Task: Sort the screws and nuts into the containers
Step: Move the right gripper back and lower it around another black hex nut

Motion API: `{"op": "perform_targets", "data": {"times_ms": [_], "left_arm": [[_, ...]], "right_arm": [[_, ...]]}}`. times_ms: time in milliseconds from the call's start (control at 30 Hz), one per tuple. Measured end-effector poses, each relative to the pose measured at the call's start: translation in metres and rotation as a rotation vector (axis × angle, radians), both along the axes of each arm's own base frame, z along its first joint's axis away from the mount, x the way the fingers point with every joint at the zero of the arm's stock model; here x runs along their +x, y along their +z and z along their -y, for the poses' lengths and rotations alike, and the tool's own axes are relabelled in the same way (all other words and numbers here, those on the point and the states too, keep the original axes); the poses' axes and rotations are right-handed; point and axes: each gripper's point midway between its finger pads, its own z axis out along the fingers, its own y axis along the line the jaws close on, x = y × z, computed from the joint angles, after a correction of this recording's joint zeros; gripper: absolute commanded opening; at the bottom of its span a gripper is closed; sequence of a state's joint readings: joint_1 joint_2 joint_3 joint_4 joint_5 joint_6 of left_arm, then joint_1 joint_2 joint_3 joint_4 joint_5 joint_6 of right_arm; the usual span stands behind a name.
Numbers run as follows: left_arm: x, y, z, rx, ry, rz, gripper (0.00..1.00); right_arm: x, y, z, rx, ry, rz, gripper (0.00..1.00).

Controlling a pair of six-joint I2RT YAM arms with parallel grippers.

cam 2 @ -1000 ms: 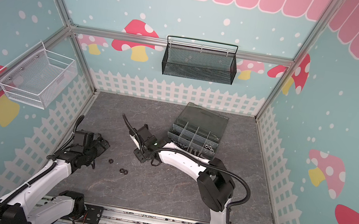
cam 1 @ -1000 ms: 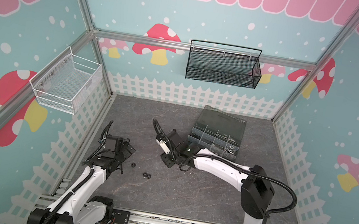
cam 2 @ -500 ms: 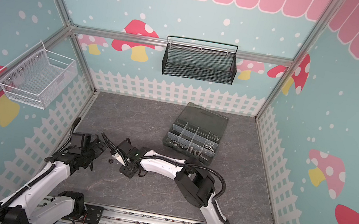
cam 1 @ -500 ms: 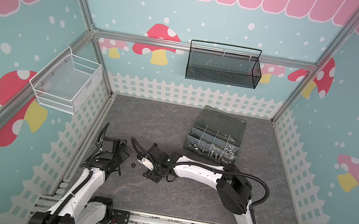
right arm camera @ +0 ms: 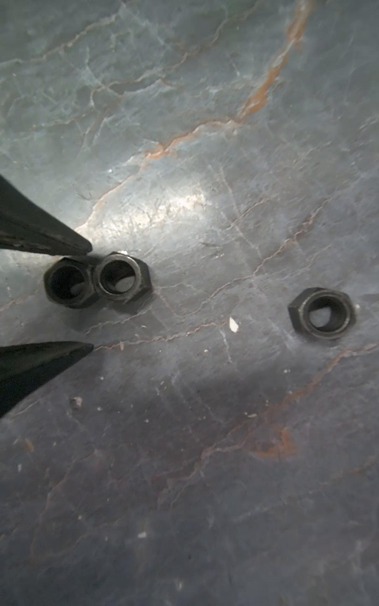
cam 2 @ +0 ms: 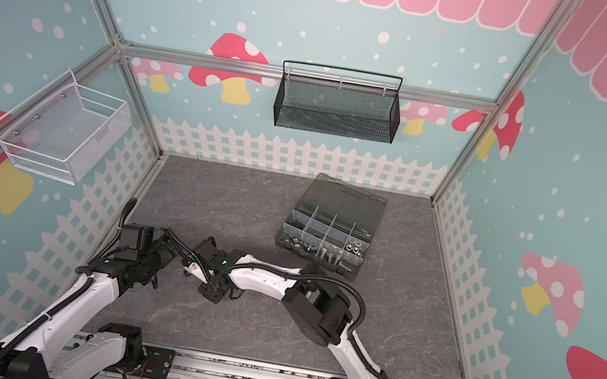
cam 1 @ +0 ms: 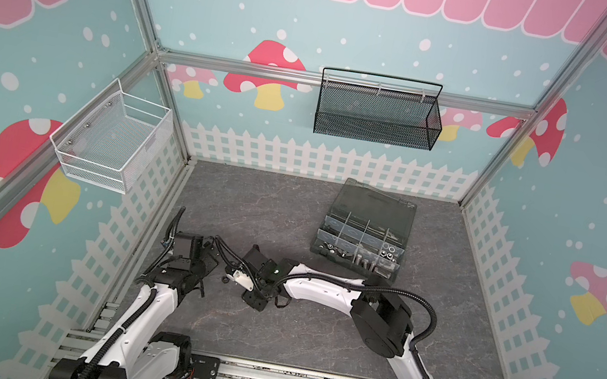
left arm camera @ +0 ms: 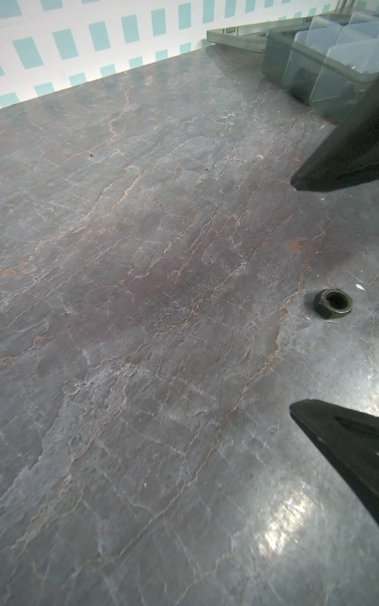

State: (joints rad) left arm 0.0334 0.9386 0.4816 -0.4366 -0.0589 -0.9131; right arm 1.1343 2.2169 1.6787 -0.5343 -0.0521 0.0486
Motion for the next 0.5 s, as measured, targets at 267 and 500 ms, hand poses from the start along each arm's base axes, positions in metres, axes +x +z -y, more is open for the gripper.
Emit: {"op": "perform_targets", "data": {"times_ms": [267, 500], "left_arm": [[-0.0018, -0.0031, 0.0007, -0.004, -0.002, -0.008, 1.00], [-0.0019, -0.0033, 0.0009, -0.008, -0.003, -0.008, 1.00]], "right_arm": [[-0.0027, -0.0018, -0.0003, 0.000, 0.009, -0.014, 0.39], [-0.0074, -0.0026, -0.0016, 0.008, 0.019, -0.039, 0.29]]}}
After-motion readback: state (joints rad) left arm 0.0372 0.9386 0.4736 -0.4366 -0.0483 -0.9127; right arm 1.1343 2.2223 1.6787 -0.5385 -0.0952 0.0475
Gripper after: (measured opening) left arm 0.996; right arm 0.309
